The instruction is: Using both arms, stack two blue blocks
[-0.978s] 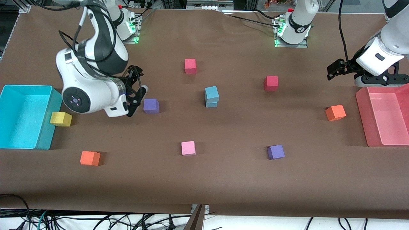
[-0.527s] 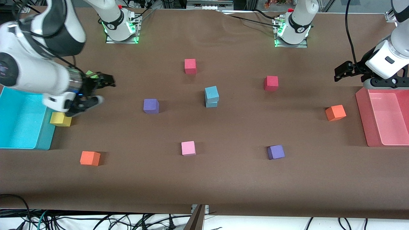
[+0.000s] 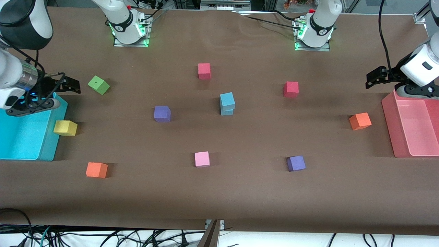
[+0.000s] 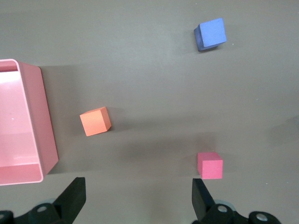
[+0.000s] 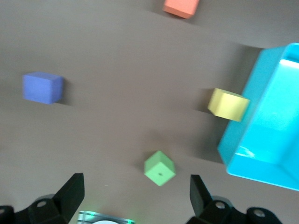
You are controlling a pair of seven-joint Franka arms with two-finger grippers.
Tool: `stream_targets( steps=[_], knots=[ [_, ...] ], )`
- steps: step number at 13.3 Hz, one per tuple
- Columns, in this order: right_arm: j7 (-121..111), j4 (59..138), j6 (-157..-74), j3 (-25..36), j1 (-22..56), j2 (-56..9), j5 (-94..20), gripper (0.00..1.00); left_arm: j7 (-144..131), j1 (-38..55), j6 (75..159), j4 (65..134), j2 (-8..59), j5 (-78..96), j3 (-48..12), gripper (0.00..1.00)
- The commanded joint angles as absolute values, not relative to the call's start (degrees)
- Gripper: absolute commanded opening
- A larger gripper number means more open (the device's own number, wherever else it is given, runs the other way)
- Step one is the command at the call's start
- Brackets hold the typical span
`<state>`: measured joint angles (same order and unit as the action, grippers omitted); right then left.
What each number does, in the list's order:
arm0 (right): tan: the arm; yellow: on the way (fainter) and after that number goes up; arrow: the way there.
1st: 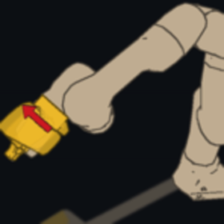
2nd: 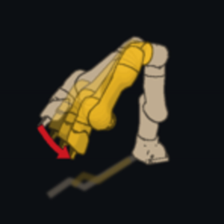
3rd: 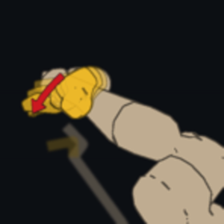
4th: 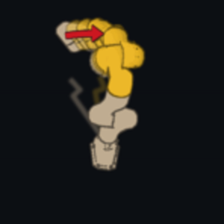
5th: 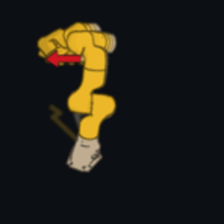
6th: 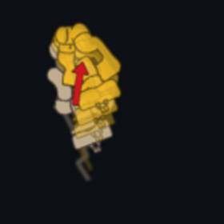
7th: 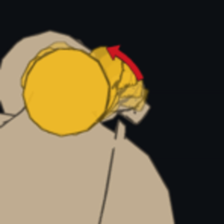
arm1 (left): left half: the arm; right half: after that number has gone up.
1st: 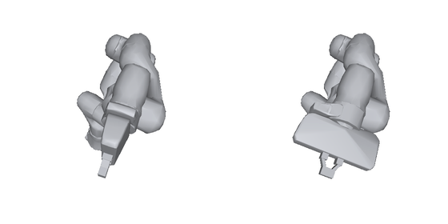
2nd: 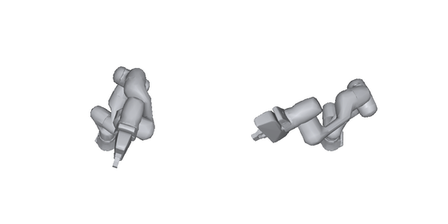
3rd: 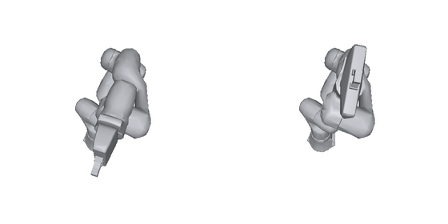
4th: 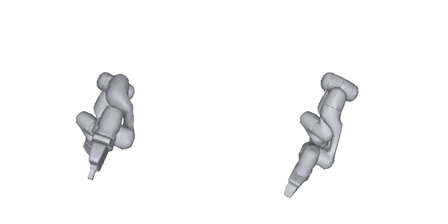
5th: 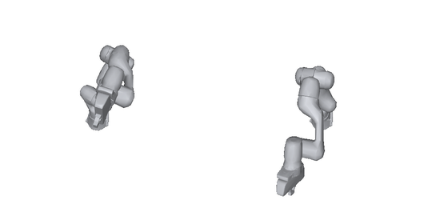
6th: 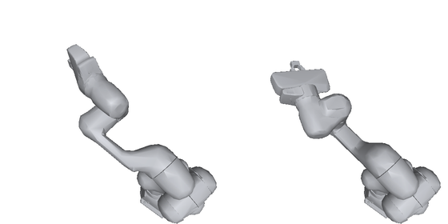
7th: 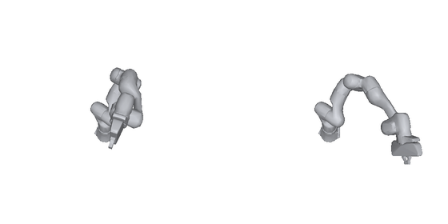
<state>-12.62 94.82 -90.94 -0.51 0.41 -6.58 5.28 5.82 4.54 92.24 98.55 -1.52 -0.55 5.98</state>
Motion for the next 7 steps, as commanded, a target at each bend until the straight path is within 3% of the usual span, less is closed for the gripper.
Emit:
stream_targets(
  steps=[1,7],
  knots=[
    [-6.81,95.37,-91.76,-2.11,-1.05,-4.22,7.12,1.00,11.85,1.15,91.41,96.94,-0.79,0.34,5.80,1.00],
    [3.60,93.87,-87.99,-2.29,-3.07,-0.53,2.65,1.00,11.78,0.26,92.55,96.68,-0.35,0.53,5.80,1.00]
  ],
)
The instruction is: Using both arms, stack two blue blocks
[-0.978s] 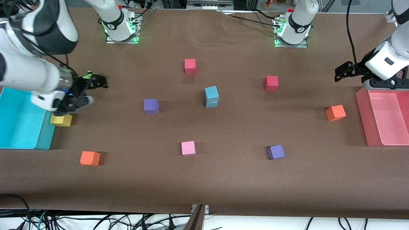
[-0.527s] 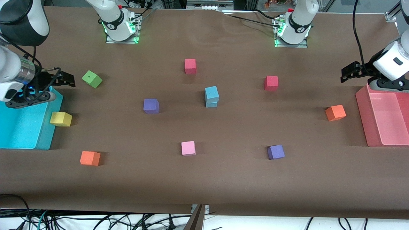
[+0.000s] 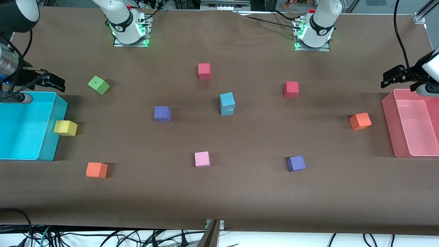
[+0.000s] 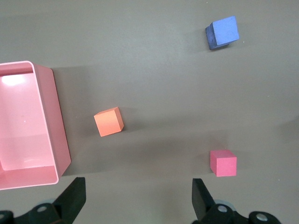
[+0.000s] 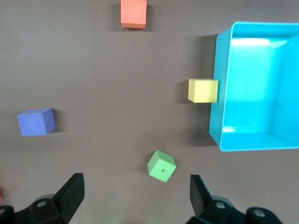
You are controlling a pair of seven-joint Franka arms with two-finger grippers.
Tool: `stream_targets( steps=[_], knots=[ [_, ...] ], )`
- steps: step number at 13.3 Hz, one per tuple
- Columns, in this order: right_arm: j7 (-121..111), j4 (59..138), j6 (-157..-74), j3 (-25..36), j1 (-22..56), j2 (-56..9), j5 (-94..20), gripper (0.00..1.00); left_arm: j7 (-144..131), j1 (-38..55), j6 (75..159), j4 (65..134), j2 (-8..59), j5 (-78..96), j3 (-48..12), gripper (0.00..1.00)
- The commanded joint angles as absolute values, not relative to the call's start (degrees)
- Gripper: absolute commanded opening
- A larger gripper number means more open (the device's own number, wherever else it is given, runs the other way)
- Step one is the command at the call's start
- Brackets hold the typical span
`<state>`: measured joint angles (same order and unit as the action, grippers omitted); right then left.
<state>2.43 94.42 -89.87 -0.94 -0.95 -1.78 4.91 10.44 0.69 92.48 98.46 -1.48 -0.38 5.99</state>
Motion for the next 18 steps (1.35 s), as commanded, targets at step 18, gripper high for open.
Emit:
stream_targets(
  steps=[18],
  knots=[
    [4.57,93.60,-92.99,-2.02,-3.43,-1.41,0.09,1.00,11.07,0.35,92.99,95.54,0.35,0.62,5.80,1.00]
  ],
)
